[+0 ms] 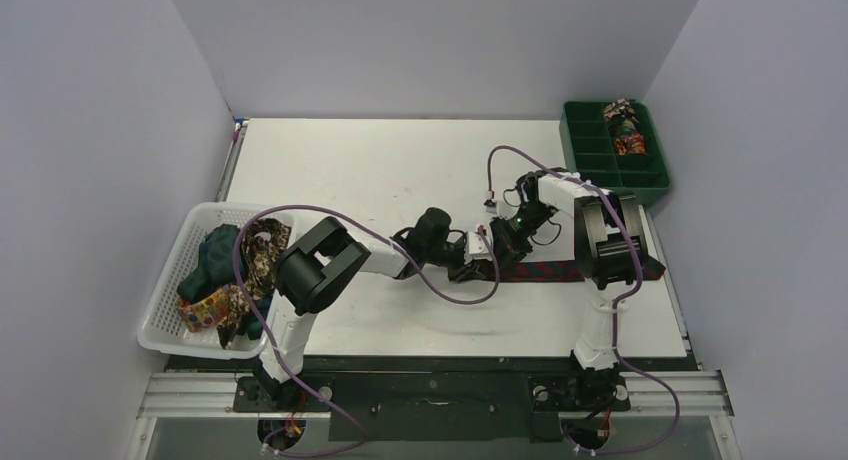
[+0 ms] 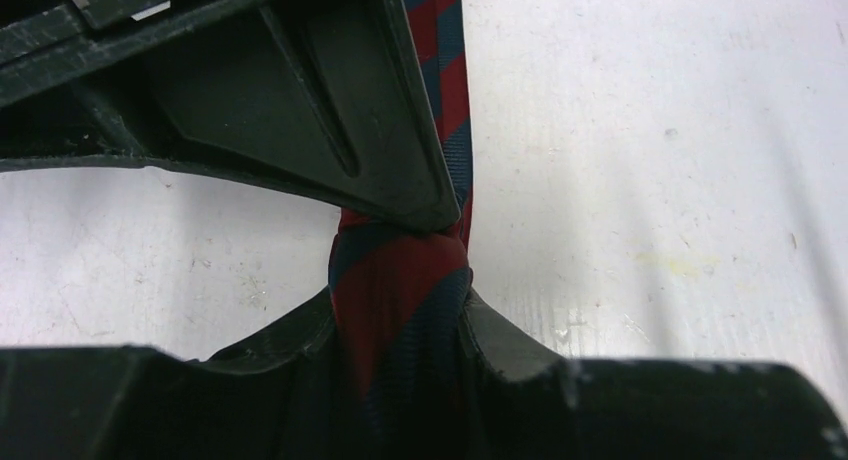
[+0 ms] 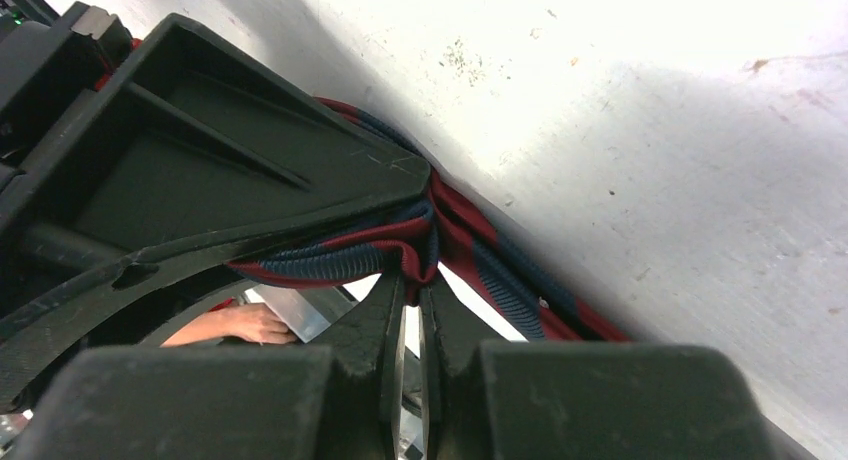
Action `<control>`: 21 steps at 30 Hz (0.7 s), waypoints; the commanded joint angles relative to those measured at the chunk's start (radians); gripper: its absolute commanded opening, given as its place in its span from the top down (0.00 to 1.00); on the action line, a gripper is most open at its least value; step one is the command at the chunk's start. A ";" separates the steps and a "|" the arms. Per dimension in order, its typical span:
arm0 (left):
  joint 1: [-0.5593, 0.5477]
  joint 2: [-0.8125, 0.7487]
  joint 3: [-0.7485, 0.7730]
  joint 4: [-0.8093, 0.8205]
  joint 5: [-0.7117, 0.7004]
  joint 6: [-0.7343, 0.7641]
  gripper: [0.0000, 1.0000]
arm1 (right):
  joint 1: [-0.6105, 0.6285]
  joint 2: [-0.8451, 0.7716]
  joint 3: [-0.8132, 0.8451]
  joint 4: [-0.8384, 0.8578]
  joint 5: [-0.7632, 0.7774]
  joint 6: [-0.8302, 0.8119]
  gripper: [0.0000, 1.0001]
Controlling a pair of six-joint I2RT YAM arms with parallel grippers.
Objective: Roll the ties
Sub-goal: Roll the tie at the center of the board.
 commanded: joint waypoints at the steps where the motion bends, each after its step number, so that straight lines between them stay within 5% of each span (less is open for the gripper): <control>1: 0.021 -0.007 -0.040 -0.122 0.034 0.059 0.81 | -0.010 0.027 -0.016 0.038 0.040 0.017 1.00; 7: 0.043 -0.059 -0.106 0.013 0.098 -0.011 0.43 | 0.001 0.086 0.014 0.139 0.138 0.076 1.00; 21: 0.067 -0.084 -0.131 0.401 0.052 -0.316 0.36 | 0.027 0.046 -0.038 0.169 0.162 0.040 1.00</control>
